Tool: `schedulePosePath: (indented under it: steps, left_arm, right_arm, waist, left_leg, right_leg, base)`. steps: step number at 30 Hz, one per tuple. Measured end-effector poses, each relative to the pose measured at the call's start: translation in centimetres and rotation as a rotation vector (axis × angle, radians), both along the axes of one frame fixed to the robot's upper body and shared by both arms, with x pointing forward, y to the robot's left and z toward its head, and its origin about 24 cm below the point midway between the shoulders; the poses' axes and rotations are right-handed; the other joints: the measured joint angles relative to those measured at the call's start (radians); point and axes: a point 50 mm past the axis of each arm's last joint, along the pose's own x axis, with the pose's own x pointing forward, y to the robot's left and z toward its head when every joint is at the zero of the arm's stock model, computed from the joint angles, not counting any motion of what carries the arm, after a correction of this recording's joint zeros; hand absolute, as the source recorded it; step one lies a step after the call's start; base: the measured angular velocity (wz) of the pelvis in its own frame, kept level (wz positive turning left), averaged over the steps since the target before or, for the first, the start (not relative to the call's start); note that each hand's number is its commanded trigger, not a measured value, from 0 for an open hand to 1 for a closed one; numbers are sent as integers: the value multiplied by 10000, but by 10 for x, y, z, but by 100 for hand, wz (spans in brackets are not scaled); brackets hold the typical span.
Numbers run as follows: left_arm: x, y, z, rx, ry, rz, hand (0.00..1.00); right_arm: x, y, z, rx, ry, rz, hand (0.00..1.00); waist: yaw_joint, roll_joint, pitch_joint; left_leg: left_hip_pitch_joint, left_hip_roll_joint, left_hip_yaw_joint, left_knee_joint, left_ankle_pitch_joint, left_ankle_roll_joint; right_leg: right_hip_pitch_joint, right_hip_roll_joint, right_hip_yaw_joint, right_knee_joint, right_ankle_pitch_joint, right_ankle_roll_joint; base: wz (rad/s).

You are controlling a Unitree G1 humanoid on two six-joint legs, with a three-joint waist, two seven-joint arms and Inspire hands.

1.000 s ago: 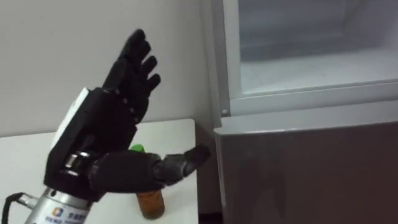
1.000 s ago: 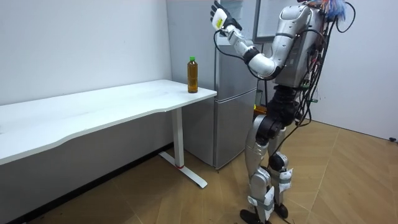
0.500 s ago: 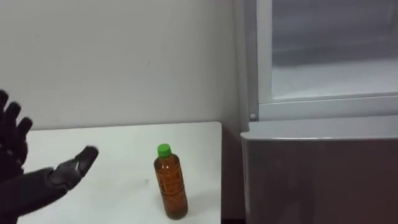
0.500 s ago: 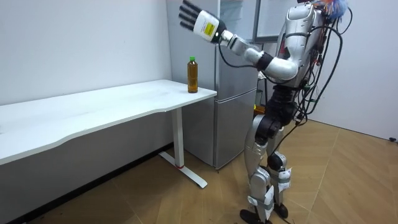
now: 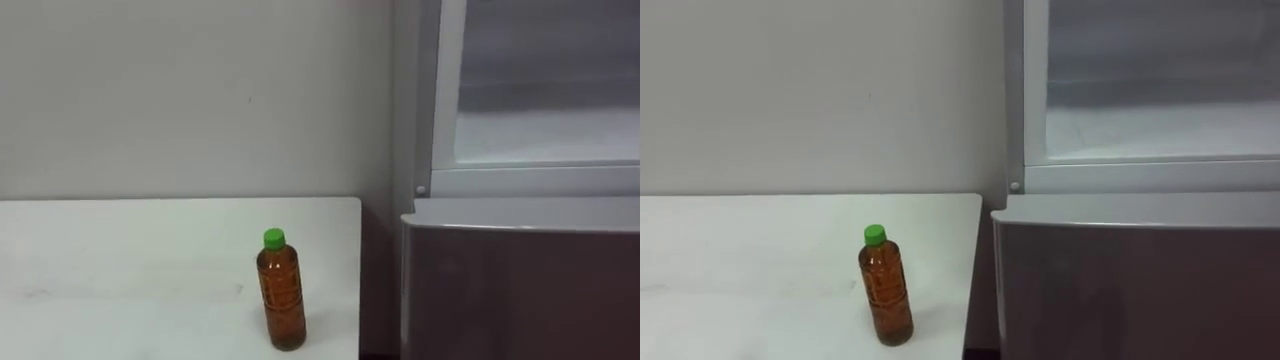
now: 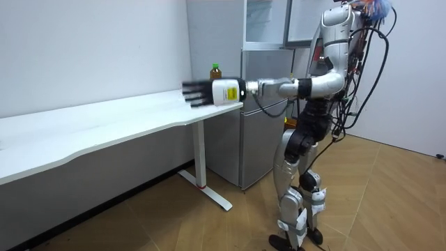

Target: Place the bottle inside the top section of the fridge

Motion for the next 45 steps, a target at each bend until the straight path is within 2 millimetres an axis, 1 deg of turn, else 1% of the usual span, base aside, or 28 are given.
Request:
schedulePosePath:
  steps: [2,3,4,6,7,8,9,11,12,14,15,20,23,27,31,34,35,38,42,45]
  left_arm:
    - [-17,-5,-37,-664,1601,124,0]
    - [-22,-8,-45,-809,2012,110,0]
    - [-31,-14,-59,-1064,2697,42,0]
    - [-51,-26,-92,-1635,4260,-118,0]
    - [-57,-29,-99,-1774,4655,-136,0]
    - [-69,-34,-110,-1994,5323,-212,0]
    - [-74,-36,-113,-2035,5596,-268,0]
    - [-93,-40,-128,-1921,6859,-551,0]
    - [-99,-42,-132,-1923,7187,-647,0]
    - [-120,-45,-144,-2096,8331,-869,0]
    - [-129,-47,-147,-2133,8779,-967,0]
    - [-155,-52,-157,-1932,10395,-1586,0]
    - [-163,-53,-160,-1760,11160,-2022,0]
    - [-165,-56,-162,-1616,11732,-2617,0]
    - [-159,-56,-163,-1468,11907,-2994,0]
    - [-154,-57,-163,-1438,11857,-3071,0]
    - [-154,-57,-163,-1443,11870,-3070,0]
    - [-158,-57,-164,-1528,12030,-3041,0]
    - [-167,-58,-165,-1620,12393,-3048,0]
    - [-172,-59,-165,-1594,12664,-3156,0]
  right_arm:
    - [-2,0,0,61,7,92,0]
    - [-1,0,0,90,-5,115,0]
    - [-1,1,0,93,-6,141,0]
    - [0,1,0,113,-53,93,0]
    - [0,1,0,118,-50,94,0]
    - [1,1,0,141,-72,125,0]
    - [1,2,0,160,-85,128,0]
    - [-1,5,-1,285,-68,121,0]
    - [-1,5,-1,292,-71,130,0]
    - [2,5,-1,359,-145,269,0]
    - [0,6,-1,392,-95,313,0]
    - [0,6,-2,465,-68,536,0]
    - [1,7,-2,543,-95,551,0]
    - [3,8,-2,593,-148,682,0]
    - [7,10,-2,627,-157,863,0]
    - [10,11,-3,651,-27,1033,0]
    - [11,11,-3,636,-34,1105,0]
    - [15,12,-3,602,-11,1355,0]
    - [19,13,-3,491,23,1786,0]
    - [25,13,-2,283,30,2502,0]
  waist:
    - [-49,-47,-31]
    - [-70,-51,-21]
    - [-63,-134,-38]
    - [-81,-154,-28]
    - [-89,-166,-20]
    - [-91,-208,-15]
    - [-93,-234,-9]
    - [-84,-309,7]
    - [-97,-305,7]
    - [-153,-306,9]
    - [-162,-329,8]
    - [-193,-393,14]
    - [-197,-440,5]
    - [-179,-455,8]
    - [-186,-450,5]
    - [-258,-449,6]
    - [-338,-455,6]
    - [-415,-469,5]
    - [-361,-517,12]
    - [-341,-534,15]
  left_leg:
    - [33,-10,12,3,-4,-1]
    - [18,-10,13,8,-9,-1]
    - [4,-15,2,10,-12,0]
    - [2,-17,9,7,-23,8]
    - [7,-17,18,8,-28,7]
    - [37,1,109,20,-59,3]
    - [53,23,159,37,-82,-5]
    - [160,50,205,34,-139,-21]
    - [181,52,220,22,-153,-23]
    - [176,58,235,23,-197,-10]
    - [167,56,234,26,-204,0]
    - [123,35,249,28,-220,26]
    - [48,35,264,8,-221,31]
    - [45,37,354,42,-233,47]
    - [-138,31,395,110,-261,77]
    - [-189,10,403,115,-265,86]
    - [-190,5,403,110,-270,96]
    - [-187,-29,352,122,-279,112]
    - [-131,-67,204,126,-290,130]
    - [-149,-91,116,130,-296,142]
  right_leg:
    - [36,-8,-2,-21,3,4]
    - [29,-6,-3,-29,3,4]
    - [8,-8,-8,-28,3,5]
    - [10,-8,1,-35,1,9]
    - [29,-8,5,-35,1,9]
    - [57,0,28,-39,1,10]
    - [67,9,39,-46,1,10]
    - [174,35,73,-70,-1,9]
    - [192,36,101,-71,-3,11]
    - [166,42,180,-61,-10,18]
    - [158,38,185,-54,-11,20]
    - [98,9,193,-45,-28,60]
    - [-21,19,298,-30,-29,63]
    - [-59,16,409,-40,-27,66]
    - [-181,2,412,-24,-5,100]
    - [-153,1,406,-15,24,126]
    - [-150,-3,407,-16,26,129]
    - [-109,-28,326,-37,29,144]
    - [-29,-38,306,-80,17,174]
    - [-39,-40,313,-98,10,186]
  base:
    - [-3]
    - [0]
    - [0]
    - [0]
    - [0]
    - [-5]
    - [-7]
    - [-7]
    - [-9]
    - [-8]
    - [-3]
    - [0]
    - [-4]
    - [-7]
    - [0]
    - [1]
    - [0]
    - [6]
    - [7]
    - [8]
